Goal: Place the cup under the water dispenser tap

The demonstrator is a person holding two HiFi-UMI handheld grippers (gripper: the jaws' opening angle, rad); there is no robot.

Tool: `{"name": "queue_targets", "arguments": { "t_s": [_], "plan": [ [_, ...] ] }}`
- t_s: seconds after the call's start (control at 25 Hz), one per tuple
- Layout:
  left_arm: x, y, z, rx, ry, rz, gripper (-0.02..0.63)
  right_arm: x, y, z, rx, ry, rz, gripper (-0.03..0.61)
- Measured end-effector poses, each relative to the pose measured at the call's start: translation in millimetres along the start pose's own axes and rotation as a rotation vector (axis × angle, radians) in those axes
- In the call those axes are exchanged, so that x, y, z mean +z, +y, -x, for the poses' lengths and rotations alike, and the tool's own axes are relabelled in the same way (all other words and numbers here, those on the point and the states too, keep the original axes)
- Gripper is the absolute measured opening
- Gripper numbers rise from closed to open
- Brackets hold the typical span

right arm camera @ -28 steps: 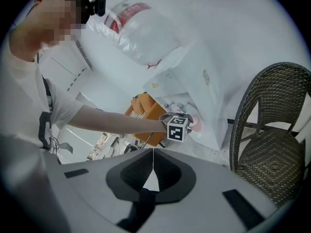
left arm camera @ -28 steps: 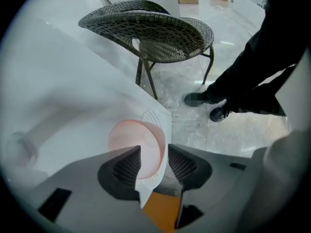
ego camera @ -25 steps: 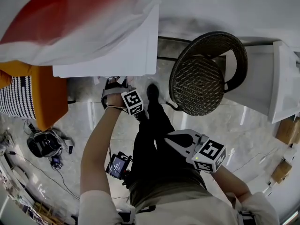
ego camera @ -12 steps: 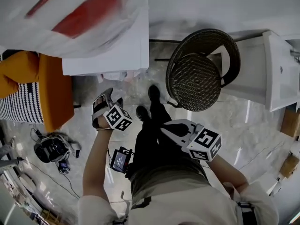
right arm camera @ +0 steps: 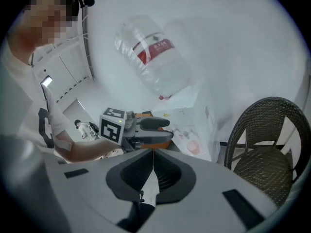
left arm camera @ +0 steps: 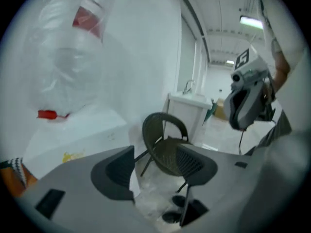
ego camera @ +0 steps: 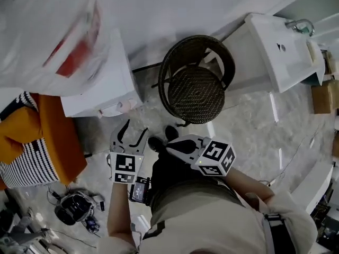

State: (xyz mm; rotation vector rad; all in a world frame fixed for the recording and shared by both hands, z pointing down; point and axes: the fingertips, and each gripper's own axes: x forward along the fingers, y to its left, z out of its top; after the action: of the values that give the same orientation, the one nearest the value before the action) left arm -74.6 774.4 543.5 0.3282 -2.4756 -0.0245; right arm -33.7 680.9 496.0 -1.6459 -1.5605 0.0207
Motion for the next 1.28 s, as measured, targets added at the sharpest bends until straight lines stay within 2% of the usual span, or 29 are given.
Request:
{"name": "queue_targets", "arguments": {
  "t_s": [0.16,0.32,0.56,0.6,0.72,0.92,1.04,1.12,1.2,1.28],
  "plan": [
    [60,-38,9,-0.136,-0.147,0.030,0.311,15,-1,29,-0.031,-0.088,-0.041,0.028],
    [103,-87,9,-0.242,-0.206,-0.036,0.311,29,-5,73,-0.072,-0.195,-0.073,0.028],
    [166,-191,-2,-0.493,-0.299,-0.102,0.310,23,-15,166,-0.219,-0.365,-0.086,0.028],
    [174,-211,-1,-0.535,-0.313,-0.109,0.299,19,-15,182,-0.240,-0.390,-0.086,0.029],
    [190,-268,-1,-0.636,-0.344,-0.126,0.210,4,-13,230,-0.299,-0.468,-0.078,0.028],
    [194,-339,11,-0.668,-0.333,-0.206,0.204,-42,4,295,-0.366,-0.560,-0.103,0.028],
    [194,-369,25,-0.697,-0.343,-0.254,0.162,-68,25,327,-0.391,-0.606,-0.085,0.029],
    [194,-382,26,-0.723,-0.330,-0.330,0.111,-78,32,342,-0.401,-0.628,-0.050,0.028],
    [185,-382,27,-0.710,-0.286,-0.392,0.078,-88,35,343,-0.380,-0.632,-0.038,0.029],
    [174,-378,31,-0.674,-0.236,-0.399,0.069,-100,37,340,-0.341,-0.624,-0.041,0.028]
  ]
}}
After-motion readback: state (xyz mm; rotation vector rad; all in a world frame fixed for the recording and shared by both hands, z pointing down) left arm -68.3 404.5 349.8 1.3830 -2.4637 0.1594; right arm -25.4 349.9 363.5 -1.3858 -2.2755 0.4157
